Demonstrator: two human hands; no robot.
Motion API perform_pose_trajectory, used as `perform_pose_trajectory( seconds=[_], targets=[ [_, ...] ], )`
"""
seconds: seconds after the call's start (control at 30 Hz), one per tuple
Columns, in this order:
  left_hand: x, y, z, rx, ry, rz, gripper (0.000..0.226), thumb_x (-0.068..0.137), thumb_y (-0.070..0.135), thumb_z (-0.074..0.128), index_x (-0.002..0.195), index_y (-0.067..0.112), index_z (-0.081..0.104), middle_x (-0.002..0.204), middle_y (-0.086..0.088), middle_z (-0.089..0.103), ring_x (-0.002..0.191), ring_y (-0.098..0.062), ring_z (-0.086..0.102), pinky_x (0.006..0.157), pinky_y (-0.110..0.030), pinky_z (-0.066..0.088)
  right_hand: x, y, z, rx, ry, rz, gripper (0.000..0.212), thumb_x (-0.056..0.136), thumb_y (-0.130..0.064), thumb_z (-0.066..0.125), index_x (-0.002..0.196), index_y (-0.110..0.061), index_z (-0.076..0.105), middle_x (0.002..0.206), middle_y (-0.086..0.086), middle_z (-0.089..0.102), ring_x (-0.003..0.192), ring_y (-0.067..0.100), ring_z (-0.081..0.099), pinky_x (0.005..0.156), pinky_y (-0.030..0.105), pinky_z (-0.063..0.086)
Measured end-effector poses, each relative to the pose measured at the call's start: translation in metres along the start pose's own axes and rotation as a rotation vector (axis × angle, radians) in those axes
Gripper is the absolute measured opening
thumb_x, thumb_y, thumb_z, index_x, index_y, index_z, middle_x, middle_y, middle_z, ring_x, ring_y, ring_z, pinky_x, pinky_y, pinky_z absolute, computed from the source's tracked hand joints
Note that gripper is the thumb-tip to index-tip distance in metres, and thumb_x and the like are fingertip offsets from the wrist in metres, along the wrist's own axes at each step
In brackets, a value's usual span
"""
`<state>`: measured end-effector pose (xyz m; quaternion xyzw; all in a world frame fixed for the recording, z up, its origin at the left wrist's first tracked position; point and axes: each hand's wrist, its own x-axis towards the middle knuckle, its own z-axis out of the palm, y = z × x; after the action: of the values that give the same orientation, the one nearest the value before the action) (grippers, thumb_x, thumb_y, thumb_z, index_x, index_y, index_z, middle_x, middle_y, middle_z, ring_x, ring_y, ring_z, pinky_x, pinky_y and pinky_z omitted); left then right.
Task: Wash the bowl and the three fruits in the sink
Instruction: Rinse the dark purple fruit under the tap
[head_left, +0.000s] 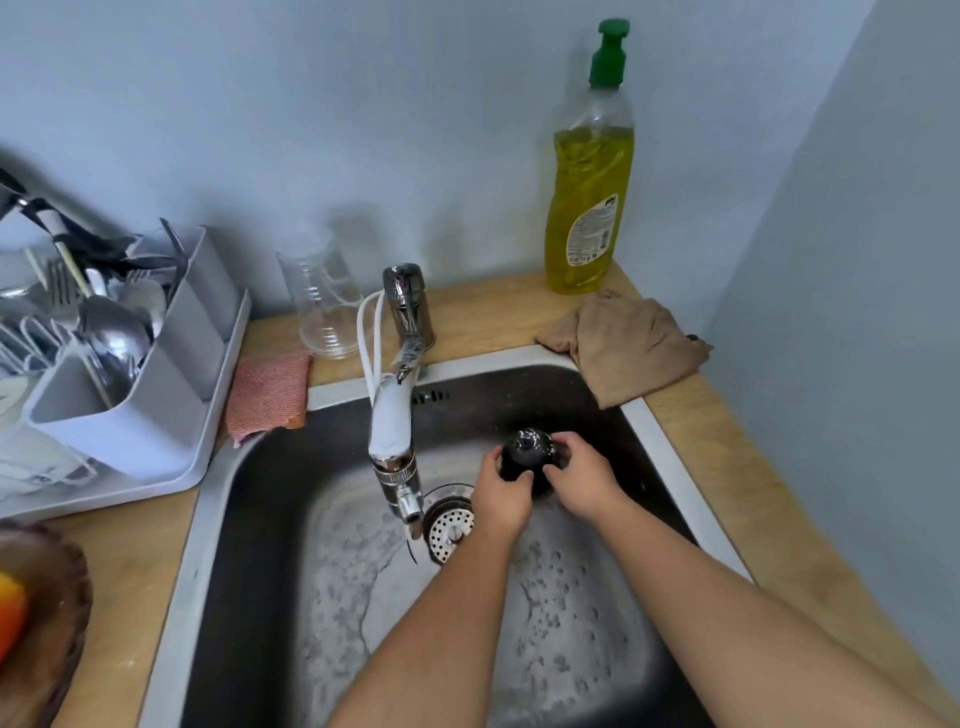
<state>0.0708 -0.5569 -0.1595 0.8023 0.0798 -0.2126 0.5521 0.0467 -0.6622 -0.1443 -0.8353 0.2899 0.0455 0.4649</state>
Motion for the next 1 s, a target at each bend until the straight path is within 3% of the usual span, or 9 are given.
perform_pose_trajectory(
  seconds=[0.13, 0.3, 0.4, 0.53, 0.63, 0.7, 0.8, 0.9, 1.0],
  targets=[
    [-0.019, 0.006, -0.007, -0.103, -0.003, 0.03, 0.05, 0.088, 0.011, 0.061, 0.135, 0.022, 0.046, 0.129, -0.004, 0.059, 0.115, -0.02, 0.057, 0.102, -0.039, 0.046, -0.018, -0.003, -0.008, 0.116, -0.001, -0.031, 0.044, 0.087, -0.003, 0.06, 0.129, -0.01, 0.05, 0.123, 0.008, 0.062, 0.107, 0.018, 0.059, 0.089, 0.023, 0.043],
    [-0.062, 0.012, -0.045, -0.218, -0.067, 0.125, 0.042, 0.088, 0.011, 0.063, 0.124, 0.03, 0.052, 0.119, 0.001, 0.06, 0.107, -0.018, 0.06, 0.093, -0.036, 0.051, -0.065, -0.017, -0.022, 0.283, -0.069, -0.099, 0.036, 0.086, -0.008, 0.064, 0.116, -0.024, 0.052, 0.107, 0.002, 0.062, 0.092, 0.016, 0.062, 0.088, 0.039, 0.053],
    [-0.088, 0.006, -0.077, -0.304, -0.144, 0.124, 0.04, 0.088, 0.008, 0.062, 0.119, 0.032, 0.055, 0.115, 0.001, 0.065, 0.103, -0.015, 0.064, 0.09, -0.035, 0.052, -0.096, -0.028, -0.021, 0.328, -0.157, -0.119, 0.041, 0.084, -0.009, 0.067, 0.119, -0.026, 0.054, 0.096, -0.003, 0.059, 0.086, 0.016, 0.063, 0.083, 0.037, 0.053],
    [-0.113, -0.004, -0.124, -0.367, -0.224, 0.115, 0.034, 0.091, 0.006, 0.059, 0.121, 0.022, 0.054, 0.118, -0.009, 0.067, 0.107, -0.025, 0.066, 0.083, -0.031, 0.053, -0.128, -0.046, 0.0, 0.3, -0.212, -0.164, 0.041, 0.08, -0.014, 0.072, 0.116, -0.028, 0.057, 0.097, 0.0, 0.061, 0.087, 0.019, 0.065, 0.082, 0.037, 0.053],
    [-0.124, -0.015, -0.153, -0.345, -0.174, 0.103, 0.034, 0.088, 0.015, 0.066, 0.118, 0.027, 0.056, 0.117, -0.012, 0.066, 0.107, -0.029, 0.066, 0.091, -0.039, 0.054, -0.15, -0.059, 0.023, 0.343, -0.276, -0.207, 0.038, 0.082, -0.012, 0.07, 0.112, -0.03, 0.056, 0.105, -0.006, 0.061, 0.089, 0.014, 0.066, 0.074, 0.026, 0.054],
    [-0.13, -0.019, -0.166, -0.309, -0.141, 0.122, 0.036, 0.084, 0.02, 0.072, 0.116, 0.029, 0.056, 0.118, -0.013, 0.065, 0.105, -0.028, 0.066, 0.094, -0.041, 0.054, -0.159, -0.066, 0.035, 0.345, -0.306, -0.212, 0.032, 0.087, -0.018, 0.065, 0.114, -0.031, 0.053, 0.112, -0.008, 0.059, 0.094, 0.016, 0.066, 0.07, 0.027, 0.054],
    [-0.135, -0.022, -0.182, -0.272, -0.152, 0.181, 0.041, 0.082, 0.018, 0.074, 0.119, 0.026, 0.057, 0.118, -0.009, 0.063, 0.103, -0.023, 0.066, 0.086, -0.03, 0.056, -0.162, -0.077, 0.048, 0.326, -0.334, -0.179, 0.02, 0.095, -0.027, 0.052, 0.114, -0.032, 0.054, 0.111, -0.004, 0.061, 0.095, 0.018, 0.064, 0.065, 0.029, 0.052],
    [-0.141, -0.021, -0.187, -0.197, -0.2, 0.254, 0.042, 0.085, 0.011, 0.07, 0.123, 0.026, 0.057, 0.119, 0.0, 0.062, 0.104, -0.013, 0.064, 0.083, -0.021, 0.055, -0.161, -0.087, 0.051, 0.307, -0.359, -0.125, 0.02, 0.098, -0.036, 0.041, 0.105, -0.031, 0.059, 0.1, 0.003, 0.066, 0.075, 0.018, 0.064, 0.052, 0.029, 0.046],
    [-0.141, -0.019, -0.185, -0.19, -0.198, 0.267, 0.039, 0.088, 0.015, 0.066, 0.123, 0.031, 0.057, 0.119, 0.002, 0.061, 0.107, -0.012, 0.062, 0.085, -0.024, 0.055, -0.162, -0.089, 0.052, 0.339, -0.327, -0.108, 0.023, 0.098, -0.039, 0.04, 0.101, -0.025, 0.058, 0.088, 0.013, 0.065, 0.057, 0.019, 0.06, 0.042, 0.025, 0.038]
  ],
)
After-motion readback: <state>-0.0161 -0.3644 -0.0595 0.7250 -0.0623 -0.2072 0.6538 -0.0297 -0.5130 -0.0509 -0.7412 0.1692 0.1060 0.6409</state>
